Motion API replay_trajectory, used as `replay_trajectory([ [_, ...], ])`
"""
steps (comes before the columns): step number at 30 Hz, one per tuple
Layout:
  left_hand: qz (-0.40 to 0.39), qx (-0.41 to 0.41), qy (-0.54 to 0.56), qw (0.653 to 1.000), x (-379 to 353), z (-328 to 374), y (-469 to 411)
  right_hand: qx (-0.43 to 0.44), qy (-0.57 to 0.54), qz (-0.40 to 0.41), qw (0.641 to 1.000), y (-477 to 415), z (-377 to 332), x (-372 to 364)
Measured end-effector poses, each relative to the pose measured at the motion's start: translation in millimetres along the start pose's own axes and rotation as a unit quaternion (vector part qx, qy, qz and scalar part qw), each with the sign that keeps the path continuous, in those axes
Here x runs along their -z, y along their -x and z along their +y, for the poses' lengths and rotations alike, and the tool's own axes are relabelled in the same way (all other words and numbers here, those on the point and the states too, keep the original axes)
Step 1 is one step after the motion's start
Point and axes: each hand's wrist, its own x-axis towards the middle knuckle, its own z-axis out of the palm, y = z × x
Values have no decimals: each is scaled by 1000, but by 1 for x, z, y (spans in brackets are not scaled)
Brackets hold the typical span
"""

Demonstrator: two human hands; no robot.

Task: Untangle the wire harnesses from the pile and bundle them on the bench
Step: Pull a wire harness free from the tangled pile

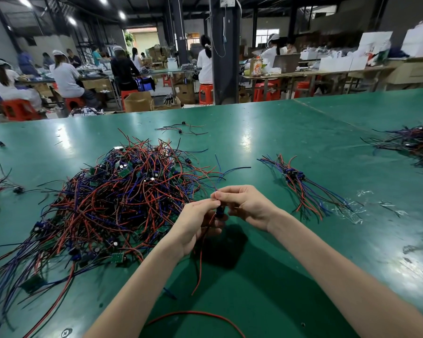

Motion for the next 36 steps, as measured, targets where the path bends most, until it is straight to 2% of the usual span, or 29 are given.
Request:
replay_trajectory([
  [6, -10, 6, 56, 998, 1, -1, -1, 28, -7, 22, 999, -1, 5, -6],
  [11, -14, 21, 85, 996, 4, 2, -3, -10, -85, -5, 996, 2, 1, -4],
  [15, -19, 28, 79, 996, 6, 2, -4, -19, -88, -4, 996, 1, 2, -7],
  [23, -3, 69, 45, 997, 4, 2, -7, 20, -13, 133, 991, -7, 0, -1],
  [28, 7, 76, 53, 996, 3, 4, -7, 9, -39, 150, 988, -9, -1, 0],
  [33, -19, 69, 31, 997, 4, 6, -3, -3, -101, 190, 977, -12, -10, 11],
  [36, -18, 62, 15, 998, 2, 5, -1, 15, -88, 185, 979, -11, -11, 20],
])
